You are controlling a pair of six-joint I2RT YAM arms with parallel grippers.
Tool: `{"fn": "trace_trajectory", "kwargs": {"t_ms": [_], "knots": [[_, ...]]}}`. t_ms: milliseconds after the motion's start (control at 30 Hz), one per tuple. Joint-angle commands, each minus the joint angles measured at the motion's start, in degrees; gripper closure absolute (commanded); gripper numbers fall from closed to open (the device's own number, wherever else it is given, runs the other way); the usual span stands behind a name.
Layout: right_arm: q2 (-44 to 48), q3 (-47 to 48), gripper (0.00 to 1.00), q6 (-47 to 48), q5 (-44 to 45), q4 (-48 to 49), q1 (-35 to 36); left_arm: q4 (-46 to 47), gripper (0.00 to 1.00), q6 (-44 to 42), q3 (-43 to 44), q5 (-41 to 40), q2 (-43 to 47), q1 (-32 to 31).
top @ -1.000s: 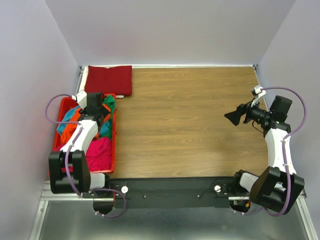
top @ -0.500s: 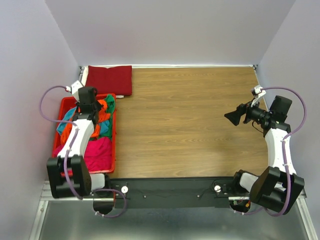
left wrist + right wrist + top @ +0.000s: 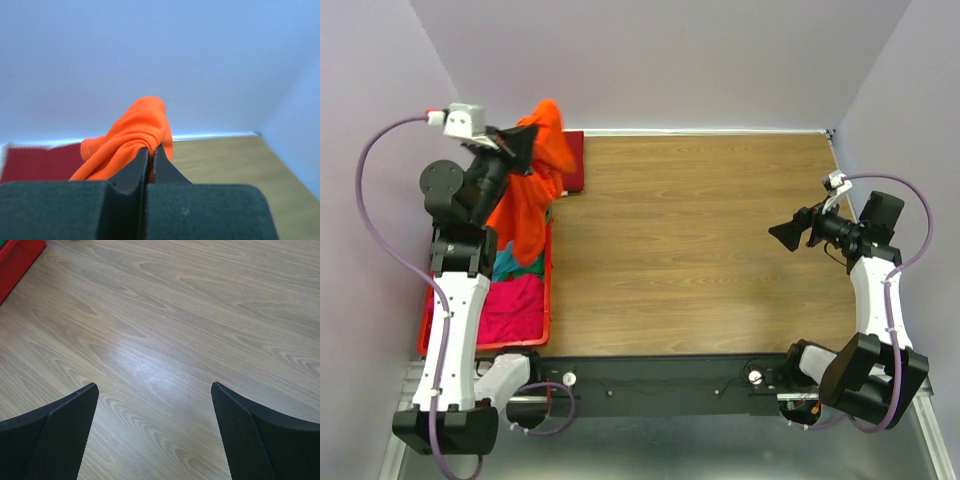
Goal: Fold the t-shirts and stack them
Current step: Grab the tshirt from the pile, then move the tshirt to the center of the board
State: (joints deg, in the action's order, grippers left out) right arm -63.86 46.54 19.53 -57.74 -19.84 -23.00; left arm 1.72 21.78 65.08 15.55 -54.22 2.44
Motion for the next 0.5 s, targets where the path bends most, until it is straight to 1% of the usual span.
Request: {"fn": "trace_trajectory", "kwargs": {"t_ms": [0, 67, 100, 133, 200, 233, 300, 333, 367, 467], "knots": [[0.22, 0.13, 0.00, -0.02, 0.34, -0.82, -0.37, 9.88, 1.00, -2.09, 7.24, 17.85, -1.94, -8.31], [0.31, 0.13, 0.00, 0.07, 0.52, -0.82, -0.37, 10.32, 1.00, -2.27, 10.49, 17.85, -4.22, -12.70], [0.40, 0.13, 0.00, 0.07, 0.61, -0.82, -0.37, 10.41, 1.00, -2.44, 13.81, 17.59, -6.23, -16.98], [0.22, 0.13, 0.00, 0.07, 0.69, -0.82, -0.29, 10.41, 1.00, -2.62, 15.50, 17.50, -7.21, -19.55], [0.31, 0.13, 0.00, 0.07, 0.96, -0.82, -0.29, 10.41, 1.00, -2.80, 20.06, 16.53, -9.32, -23.51], [0.31, 0.13, 0.00, 0.24, 0.96, -0.82, -0.29, 10.33, 1.00, -3.32, 21.48, 16.01, -11.33, -27.53], [0.31, 0.13, 0.00, 0.25, 1.31, -0.73, -0.29, 10.41, 1.00, -4.11, 25.07, 15.83, -13.27, -31.16], [0.40, 0.21, 0.00, 0.25, 1.31, -0.73, -0.29, 10.41, 1.00, -4.46, 25.97, 15.48, -15.20, -32.57], [0.57, 0.21, 0.00, 0.33, 1.57, -0.82, -0.29, 10.33, 1.00, -5.08, 27.19, 15.21, -16.17, -35.54], [0.75, 0.13, 0.00, 0.51, 1.84, -0.82, -0.29, 10.41, 1.00, -5.78, 27.65, 14.16, -19.17, -40.39]]}}
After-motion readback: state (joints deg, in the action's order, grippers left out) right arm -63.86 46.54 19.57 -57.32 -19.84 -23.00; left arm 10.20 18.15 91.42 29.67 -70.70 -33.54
